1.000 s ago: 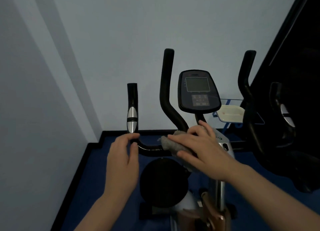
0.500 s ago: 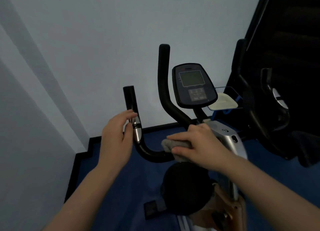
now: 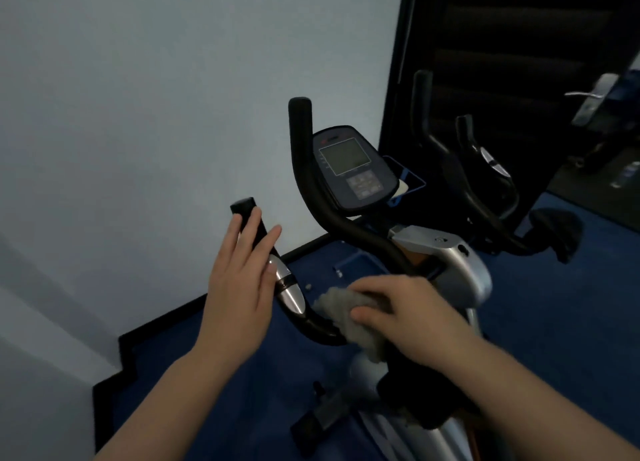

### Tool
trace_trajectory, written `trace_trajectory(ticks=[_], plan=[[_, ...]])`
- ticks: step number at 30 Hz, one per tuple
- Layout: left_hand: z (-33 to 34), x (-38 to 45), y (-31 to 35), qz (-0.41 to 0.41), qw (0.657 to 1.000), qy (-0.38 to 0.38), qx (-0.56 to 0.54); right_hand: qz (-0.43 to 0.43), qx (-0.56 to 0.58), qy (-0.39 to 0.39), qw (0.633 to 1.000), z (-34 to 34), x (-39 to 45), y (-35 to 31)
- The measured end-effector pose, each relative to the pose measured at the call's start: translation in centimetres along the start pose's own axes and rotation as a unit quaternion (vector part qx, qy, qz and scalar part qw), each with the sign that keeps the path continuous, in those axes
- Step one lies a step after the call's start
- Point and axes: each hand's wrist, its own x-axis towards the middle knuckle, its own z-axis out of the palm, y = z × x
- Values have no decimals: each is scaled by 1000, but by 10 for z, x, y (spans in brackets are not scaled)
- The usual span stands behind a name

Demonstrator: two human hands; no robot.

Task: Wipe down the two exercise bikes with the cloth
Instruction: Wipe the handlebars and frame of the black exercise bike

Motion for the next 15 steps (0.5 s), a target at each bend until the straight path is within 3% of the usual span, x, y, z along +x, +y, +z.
trace_trajectory(ticks=[4, 8, 13, 15], plan=[[-3, 0, -5, 9, 1000, -8, -21, 98, -91, 118, 984, 9, -8, -1], [0, 0, -3, -3, 999, -10, -30, 25, -72, 77, 994, 31, -17, -29], [3, -1, -2, -4, 1000, -4, -27, 110, -99, 108, 983, 4, -12, -3], [4, -1, 2, -12, 999, -2, -32, 78, -125, 103, 984, 22, -12, -23]])
